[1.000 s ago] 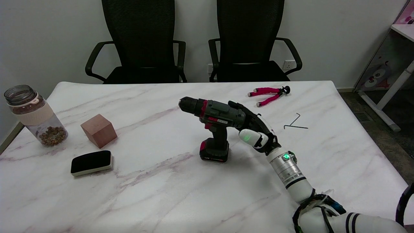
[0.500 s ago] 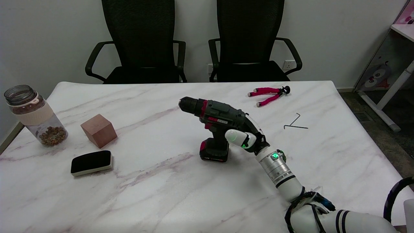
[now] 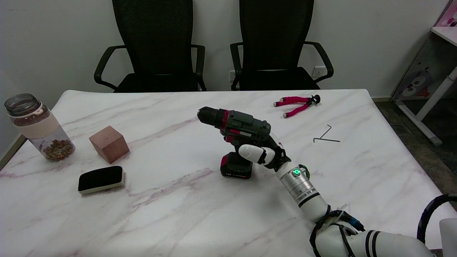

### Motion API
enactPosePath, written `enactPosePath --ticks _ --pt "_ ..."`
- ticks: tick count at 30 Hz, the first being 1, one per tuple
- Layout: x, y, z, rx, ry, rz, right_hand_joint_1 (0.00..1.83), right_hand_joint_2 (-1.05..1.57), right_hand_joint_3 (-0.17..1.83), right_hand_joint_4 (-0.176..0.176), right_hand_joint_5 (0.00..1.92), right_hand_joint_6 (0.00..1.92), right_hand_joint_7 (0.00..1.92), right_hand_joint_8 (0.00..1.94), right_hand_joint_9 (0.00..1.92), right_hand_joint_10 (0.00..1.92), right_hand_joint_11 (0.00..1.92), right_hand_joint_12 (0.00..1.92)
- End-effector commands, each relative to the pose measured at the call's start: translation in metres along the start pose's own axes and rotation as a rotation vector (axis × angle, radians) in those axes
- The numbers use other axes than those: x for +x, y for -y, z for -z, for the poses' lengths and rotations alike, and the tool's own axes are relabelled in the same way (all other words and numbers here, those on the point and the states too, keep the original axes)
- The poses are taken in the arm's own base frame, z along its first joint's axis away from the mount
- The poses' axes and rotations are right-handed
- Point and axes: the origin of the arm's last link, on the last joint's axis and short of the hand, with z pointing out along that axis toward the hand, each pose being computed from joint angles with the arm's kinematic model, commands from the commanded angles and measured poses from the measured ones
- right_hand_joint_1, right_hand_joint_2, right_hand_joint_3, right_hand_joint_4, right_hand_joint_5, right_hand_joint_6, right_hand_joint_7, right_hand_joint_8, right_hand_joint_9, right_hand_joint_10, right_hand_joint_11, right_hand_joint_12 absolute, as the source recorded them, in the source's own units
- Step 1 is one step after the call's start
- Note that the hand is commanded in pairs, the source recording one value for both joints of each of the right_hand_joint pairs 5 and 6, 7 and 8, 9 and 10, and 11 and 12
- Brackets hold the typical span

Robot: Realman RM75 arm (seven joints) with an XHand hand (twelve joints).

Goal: Pick up the power screwdriver.

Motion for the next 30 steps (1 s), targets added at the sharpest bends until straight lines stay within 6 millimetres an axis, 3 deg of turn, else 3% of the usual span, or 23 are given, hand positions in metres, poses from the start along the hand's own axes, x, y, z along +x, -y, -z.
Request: enactPosePath --ticks 1,30 --pt "-0.0079 -0.0013 -0.0060 -0.009 0.019 0.013 0.87 0.02 0.55 -0.021 0.35 0.35 0.35 0.35 0.46 0.46 0.55 0.55" --pt "-0.0034 -0.0040 -0.0073 -0.021 0.010 0.053 0.92 0.16 0.42 -0.024 0.36 0.36 0.36 0.36 0.49 0.49 0.61 0.61"
